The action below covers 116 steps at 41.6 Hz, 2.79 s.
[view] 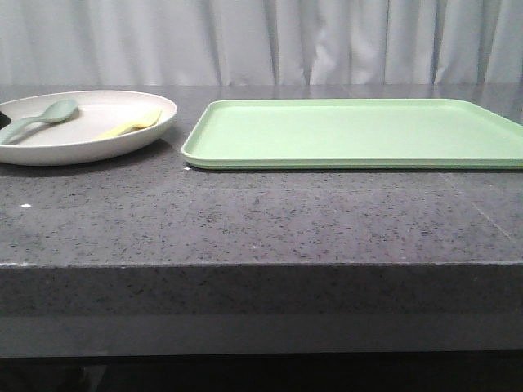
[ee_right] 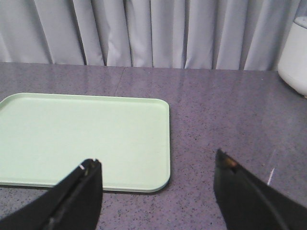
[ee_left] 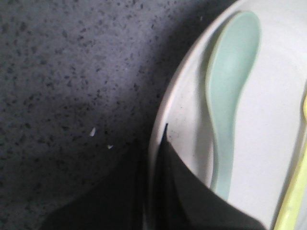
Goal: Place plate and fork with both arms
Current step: 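Lift the plate with the left gripper and set it on the tray, then open the left gripper and raise it away from the plate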
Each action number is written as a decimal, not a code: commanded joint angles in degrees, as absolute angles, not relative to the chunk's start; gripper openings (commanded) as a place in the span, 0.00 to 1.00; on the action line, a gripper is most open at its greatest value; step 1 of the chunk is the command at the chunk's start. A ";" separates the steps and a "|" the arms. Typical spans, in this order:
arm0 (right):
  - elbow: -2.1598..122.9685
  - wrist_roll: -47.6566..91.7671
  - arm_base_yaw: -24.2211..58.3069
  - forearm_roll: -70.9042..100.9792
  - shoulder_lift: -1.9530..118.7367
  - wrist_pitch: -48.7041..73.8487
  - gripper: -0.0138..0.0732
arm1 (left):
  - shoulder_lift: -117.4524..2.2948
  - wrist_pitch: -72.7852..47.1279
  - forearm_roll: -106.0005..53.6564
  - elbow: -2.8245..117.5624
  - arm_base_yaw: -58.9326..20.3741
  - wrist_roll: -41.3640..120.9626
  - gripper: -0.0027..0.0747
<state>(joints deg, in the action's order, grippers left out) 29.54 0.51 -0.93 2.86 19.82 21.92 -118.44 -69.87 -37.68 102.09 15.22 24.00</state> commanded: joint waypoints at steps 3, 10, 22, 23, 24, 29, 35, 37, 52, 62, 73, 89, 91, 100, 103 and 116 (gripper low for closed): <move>31.54 0.95 -1.38 2.29 20.70 17.02 0.76 | -115.22 -72.55 -45.68 105.77 14.83 20.74 0.01; 31.54 0.95 -1.38 2.29 20.70 17.02 0.76 | -115.22 -72.55 -45.67 109.08 12.83 15.30 0.01; 31.54 0.95 -1.38 2.29 20.70 17.14 0.76 | -115.22 -68.25 -42.42 116.78 3.84 3.71 0.01; 31.54 0.95 -1.38 2.29 20.70 17.14 0.76 | -115.22 -67.61 -41.67 117.49 2.69 2.49 0.01; 31.54 0.95 -1.38 2.29 20.70 17.14 0.76 | -115.22 -67.20 -41.11 117.91 1.84 1.69 0.01; 31.54 0.95 -1.38 2.29 20.70 17.31 0.76 | -115.22 -63.91 -38.46 118.78 -3.23 -2.38 0.01; 31.54 0.95 -1.38 2.29 20.70 17.64 0.76 | -115.22 -60.37 -37.22 118.78 -8.50 -6.17 0.01; 31.54 0.95 -1.38 2.29 20.70 17.83 0.76 | -115.22 -59.23 -37.22 118.78 -9.89 -6.63 0.01; 31.54 0.95 -1.38 2.29 20.70 20.61 0.76 | -115.30 -51.87 -20.82 118.53 -21.76 -21.63 0.01; 31.54 0.95 -1.38 2.29 20.70 20.85 0.76 | -119.42 -50.25 -21.24 118.37 -26.42 -26.64 0.01; 31.54 0.95 -1.38 2.29 20.70 20.85 0.76 | -121.79 -48.11 -21.39 118.29 -28.85 -28.77 0.07; 31.54 0.95 -1.38 2.29 20.70 20.85 0.76 | -120.43 -47.89 -21.93 118.40 -28.96 -22.14 0.44; 31.54 0.95 -1.38 2.29 20.70 20.85 0.76 | -119.45 -48.79 -21.93 118.40 -28.84 -19.00 0.44; 31.63 0.95 -1.38 2.29 20.70 20.84 0.76 | -113.09 -54.69 -21.93 118.40 -27.59 -7.03 0.44; 31.91 0.95 -1.38 2.81 20.82 20.97 0.76 | -110.45 -54.95 -21.93 117.93 -27.47 -4.84 0.44; 41.21 1.73 -1.31 6.62 28.81 36.06 0.75 | -92.76 -50.24 -25.45 100.66 -25.15 7.33 0.44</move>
<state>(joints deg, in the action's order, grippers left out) 37.06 0.64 -0.93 5.31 25.78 36.31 -99.62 -54.40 -22.08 103.82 -26.48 3.85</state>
